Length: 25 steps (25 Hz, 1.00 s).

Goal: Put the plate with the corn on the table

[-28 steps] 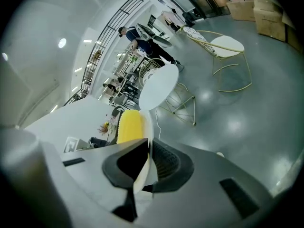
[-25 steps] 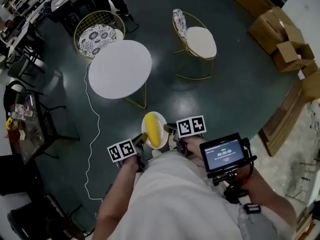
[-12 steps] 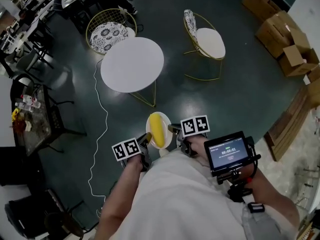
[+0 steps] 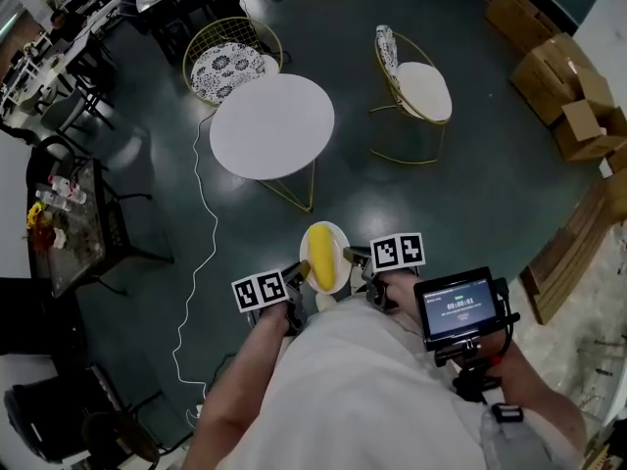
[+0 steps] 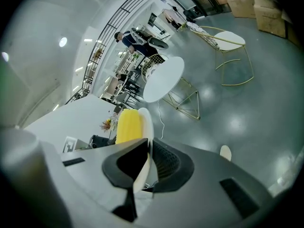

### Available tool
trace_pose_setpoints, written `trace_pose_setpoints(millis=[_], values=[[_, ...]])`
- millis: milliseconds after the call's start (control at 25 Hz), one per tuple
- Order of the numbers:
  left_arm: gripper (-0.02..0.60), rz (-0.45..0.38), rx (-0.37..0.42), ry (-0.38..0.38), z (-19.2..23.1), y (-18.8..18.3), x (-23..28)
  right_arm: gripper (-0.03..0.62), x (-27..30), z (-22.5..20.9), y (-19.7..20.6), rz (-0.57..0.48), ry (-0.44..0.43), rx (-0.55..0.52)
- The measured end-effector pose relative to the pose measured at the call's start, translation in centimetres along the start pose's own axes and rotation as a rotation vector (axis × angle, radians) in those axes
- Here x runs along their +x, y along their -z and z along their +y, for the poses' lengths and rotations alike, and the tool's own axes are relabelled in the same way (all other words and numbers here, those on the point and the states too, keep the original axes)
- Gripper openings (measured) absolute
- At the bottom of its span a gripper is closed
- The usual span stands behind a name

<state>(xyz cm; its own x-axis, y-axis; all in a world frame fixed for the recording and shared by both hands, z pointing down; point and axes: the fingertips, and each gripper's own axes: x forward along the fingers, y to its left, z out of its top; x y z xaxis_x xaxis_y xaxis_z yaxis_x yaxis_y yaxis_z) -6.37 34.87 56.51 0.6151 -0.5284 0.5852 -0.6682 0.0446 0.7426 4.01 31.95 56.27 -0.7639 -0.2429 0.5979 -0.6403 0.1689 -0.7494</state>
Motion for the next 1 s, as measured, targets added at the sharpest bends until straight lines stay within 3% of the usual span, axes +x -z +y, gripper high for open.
trace_pose_setpoints(millis=[1000], values=[[0.046,0.045,0.026,0.019,-0.6,0.1,1.5,0.037,-1.0,-1.1,-0.1,-0.054,0.015,0.046]])
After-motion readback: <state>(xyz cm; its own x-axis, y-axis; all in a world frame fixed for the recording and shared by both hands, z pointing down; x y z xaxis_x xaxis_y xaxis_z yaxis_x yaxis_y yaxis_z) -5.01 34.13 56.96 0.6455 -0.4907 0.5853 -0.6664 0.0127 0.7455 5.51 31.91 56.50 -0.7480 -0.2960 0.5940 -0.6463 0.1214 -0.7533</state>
